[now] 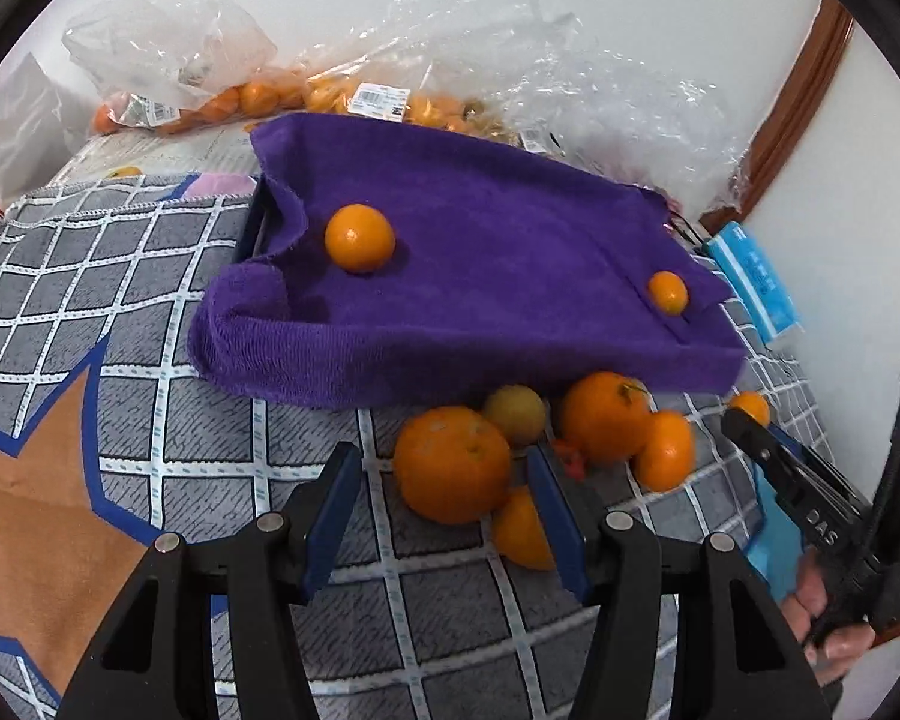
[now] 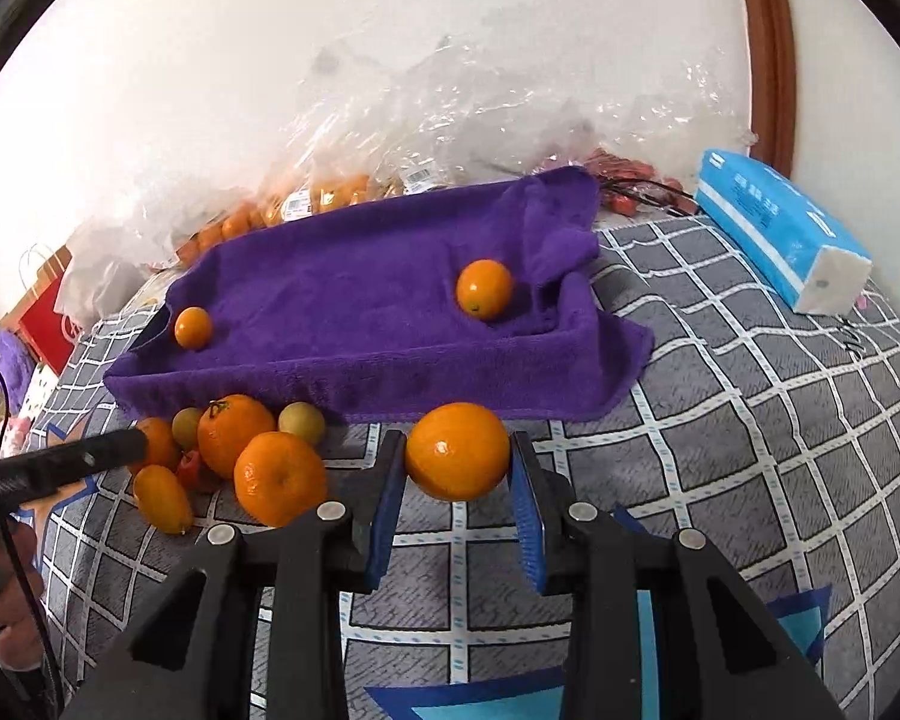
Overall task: Organize fruits
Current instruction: 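Grasp a large orange with the left tool while the right tool grasps another orange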
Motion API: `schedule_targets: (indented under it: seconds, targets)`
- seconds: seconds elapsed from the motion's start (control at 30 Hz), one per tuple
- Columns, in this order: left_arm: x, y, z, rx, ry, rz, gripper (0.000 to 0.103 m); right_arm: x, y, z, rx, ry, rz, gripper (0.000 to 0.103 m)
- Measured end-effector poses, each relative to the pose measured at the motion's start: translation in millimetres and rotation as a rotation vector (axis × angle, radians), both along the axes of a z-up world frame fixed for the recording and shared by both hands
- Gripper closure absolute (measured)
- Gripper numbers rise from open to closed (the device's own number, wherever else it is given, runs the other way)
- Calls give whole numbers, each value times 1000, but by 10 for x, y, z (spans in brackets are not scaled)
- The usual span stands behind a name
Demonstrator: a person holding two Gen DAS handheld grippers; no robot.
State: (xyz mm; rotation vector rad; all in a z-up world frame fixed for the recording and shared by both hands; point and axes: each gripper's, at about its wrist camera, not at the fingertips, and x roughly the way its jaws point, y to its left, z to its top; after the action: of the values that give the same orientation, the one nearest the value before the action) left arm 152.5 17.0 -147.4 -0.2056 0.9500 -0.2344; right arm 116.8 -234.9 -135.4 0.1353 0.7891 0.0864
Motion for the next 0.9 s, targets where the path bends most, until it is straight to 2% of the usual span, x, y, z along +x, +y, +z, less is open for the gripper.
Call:
schedule_targets:
  seconds: [0.1, 0.2, 0.3, 0.43, 0.6, 0.73, 0.8, 0.9]
  targets:
    - [47, 4, -30, -15, 25, 10, 51, 17, 21, -13, -3, 8, 5, 69]
    - [61, 39, -26, -31, 26, 16, 63, 8, 24, -13, -3, 5, 9, 69]
    - [10, 127, 45, -22, 11, 37, 63, 17, 20, -18, -1, 4, 7, 69]
    - [-79, 274, 119, 42, -16, 70, 63, 17, 11, -21, -3, 5, 6, 69]
    - [-89, 340, 12, 95, -23, 69, 62, 21, 21, -25, -10, 6, 11, 69]
    - [-114, 306, -83, 100, -54, 54, 54, 28, 15, -29, -4, 8, 15, 69]
    - [-144, 262, -97, 129, -82, 54, 52, 25, 15, -29, -3, 6, 19, 69]
    - [-131, 223, -96, 158, -78, 55, 52, 27, 19, -32, -3, 6, 23, 69]
